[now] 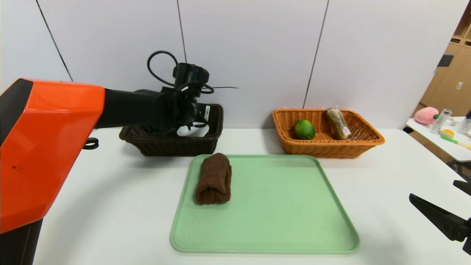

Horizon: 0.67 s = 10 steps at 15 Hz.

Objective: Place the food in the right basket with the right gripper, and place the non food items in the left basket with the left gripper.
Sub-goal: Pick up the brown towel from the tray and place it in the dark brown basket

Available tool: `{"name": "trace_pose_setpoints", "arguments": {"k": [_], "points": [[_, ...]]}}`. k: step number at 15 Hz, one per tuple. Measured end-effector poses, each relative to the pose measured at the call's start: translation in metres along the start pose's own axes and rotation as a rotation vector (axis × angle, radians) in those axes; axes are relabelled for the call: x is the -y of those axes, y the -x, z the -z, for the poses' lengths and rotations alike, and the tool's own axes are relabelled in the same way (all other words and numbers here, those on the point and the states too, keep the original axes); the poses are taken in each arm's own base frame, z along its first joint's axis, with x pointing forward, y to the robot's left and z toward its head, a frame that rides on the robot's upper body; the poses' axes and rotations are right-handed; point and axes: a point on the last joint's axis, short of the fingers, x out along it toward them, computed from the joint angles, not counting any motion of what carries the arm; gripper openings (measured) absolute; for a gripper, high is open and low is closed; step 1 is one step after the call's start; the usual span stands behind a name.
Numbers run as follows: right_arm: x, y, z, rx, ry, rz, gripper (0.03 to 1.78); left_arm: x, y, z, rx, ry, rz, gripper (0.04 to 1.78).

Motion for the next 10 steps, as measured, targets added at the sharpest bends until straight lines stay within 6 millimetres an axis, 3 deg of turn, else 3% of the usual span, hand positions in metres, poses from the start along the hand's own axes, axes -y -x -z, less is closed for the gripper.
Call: {"name": "trace_pose_setpoints", "arguments": {"k": [3,6,8,10], "points": [[0.000,0.000,0.001,-0.003,0.000,0.000,1.70,-0.011,0.029,-0.025,0.055,-0.052,0.095,1.45],[0.000,0.001,0.002,-0.003,0.000,-0.001,1.70,-0.029,0.075,-0.045,0.068,-0.215,0.178,1.54],[0.000,0.001,0.003,-0.011,0.018,-0.003,1.70,-0.033,0.108,-0.044,-0.012,-0.278,0.212,1.57],[0.000,0.001,0.005,-0.014,0.031,-0.001,1.70,-0.030,0.132,-0.040,-0.079,-0.187,0.218,1.60]]}}
